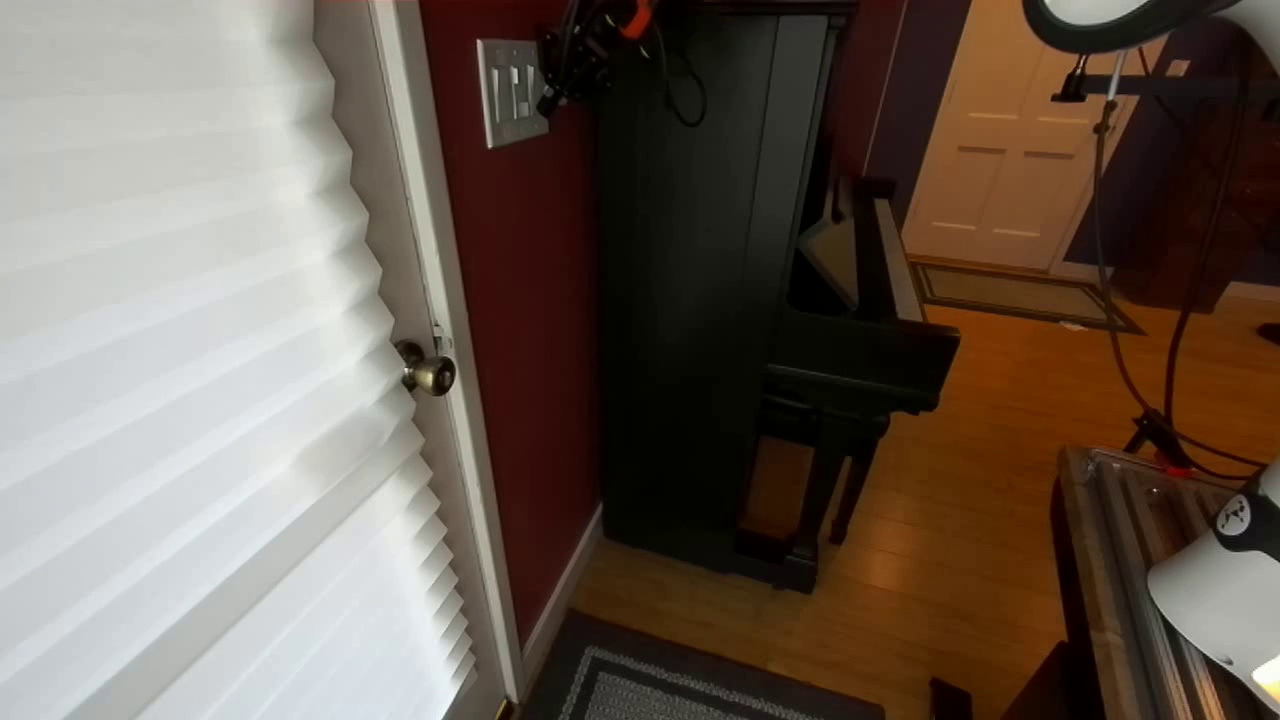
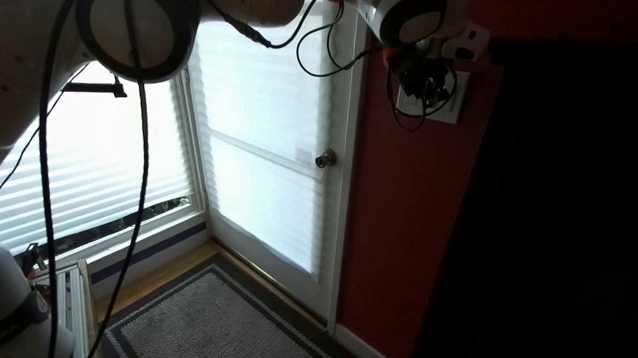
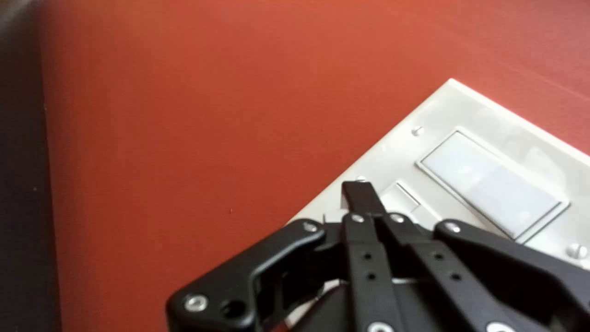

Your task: Press the middle switches on the wall socket.

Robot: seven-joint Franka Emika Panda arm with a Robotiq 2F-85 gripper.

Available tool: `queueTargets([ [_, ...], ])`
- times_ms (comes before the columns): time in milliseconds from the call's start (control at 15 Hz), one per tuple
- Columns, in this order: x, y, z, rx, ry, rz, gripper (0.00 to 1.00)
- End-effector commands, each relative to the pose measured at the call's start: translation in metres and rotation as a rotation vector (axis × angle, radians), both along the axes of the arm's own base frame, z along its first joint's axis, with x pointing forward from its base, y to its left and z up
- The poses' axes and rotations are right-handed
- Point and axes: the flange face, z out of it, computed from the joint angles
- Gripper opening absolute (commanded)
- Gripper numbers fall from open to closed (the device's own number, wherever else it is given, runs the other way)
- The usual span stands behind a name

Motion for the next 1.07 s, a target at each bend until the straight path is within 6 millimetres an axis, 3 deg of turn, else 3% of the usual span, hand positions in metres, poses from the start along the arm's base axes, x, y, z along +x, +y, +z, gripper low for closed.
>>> queueTargets([
  [0, 0.0056, 0.0022, 0.0031, 0.035, -0.029, -0.014, 0.00],
  [1000, 0.0112, 0.0010, 0.0019, 0.053, -0.089, -0.041, 0.00],
])
